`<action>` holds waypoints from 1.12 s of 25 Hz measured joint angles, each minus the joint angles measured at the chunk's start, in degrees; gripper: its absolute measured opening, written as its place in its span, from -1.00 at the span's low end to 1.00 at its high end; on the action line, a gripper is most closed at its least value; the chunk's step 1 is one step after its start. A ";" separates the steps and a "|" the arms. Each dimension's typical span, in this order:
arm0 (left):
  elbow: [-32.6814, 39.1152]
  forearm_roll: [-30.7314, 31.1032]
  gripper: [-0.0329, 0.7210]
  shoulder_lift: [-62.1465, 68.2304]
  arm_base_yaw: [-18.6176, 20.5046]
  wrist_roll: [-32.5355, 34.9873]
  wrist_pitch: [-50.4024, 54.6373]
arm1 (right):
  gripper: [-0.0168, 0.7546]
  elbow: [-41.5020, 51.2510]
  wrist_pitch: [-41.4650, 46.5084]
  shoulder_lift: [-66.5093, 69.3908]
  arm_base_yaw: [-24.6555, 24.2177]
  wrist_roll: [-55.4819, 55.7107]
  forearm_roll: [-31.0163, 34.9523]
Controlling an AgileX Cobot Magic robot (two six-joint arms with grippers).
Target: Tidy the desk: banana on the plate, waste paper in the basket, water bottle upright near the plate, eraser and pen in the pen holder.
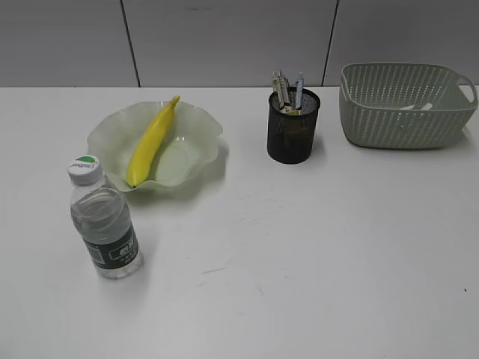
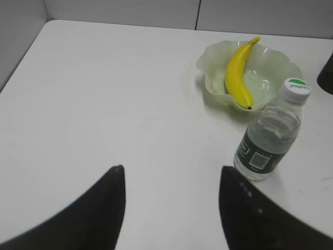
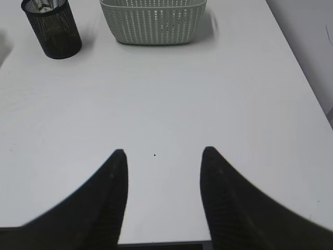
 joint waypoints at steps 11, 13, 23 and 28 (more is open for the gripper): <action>0.00 0.00 0.23 0.00 1.29 0.00 0.00 | 0.01 0.00 0.00 0.00 0.00 0.00 0.08; 0.00 0.00 0.23 0.00 1.30 0.00 0.00 | 0.01 0.00 0.00 0.00 0.00 0.00 -0.09; 0.00 -2.77 0.23 0.00 1.35 4.66 -0.22 | 0.01 0.00 0.00 0.00 0.00 -4.67 3.67; 0.00 -2.94 0.23 0.00 1.35 5.26 -0.22 | 0.01 0.00 0.00 0.00 0.00 -5.49 4.30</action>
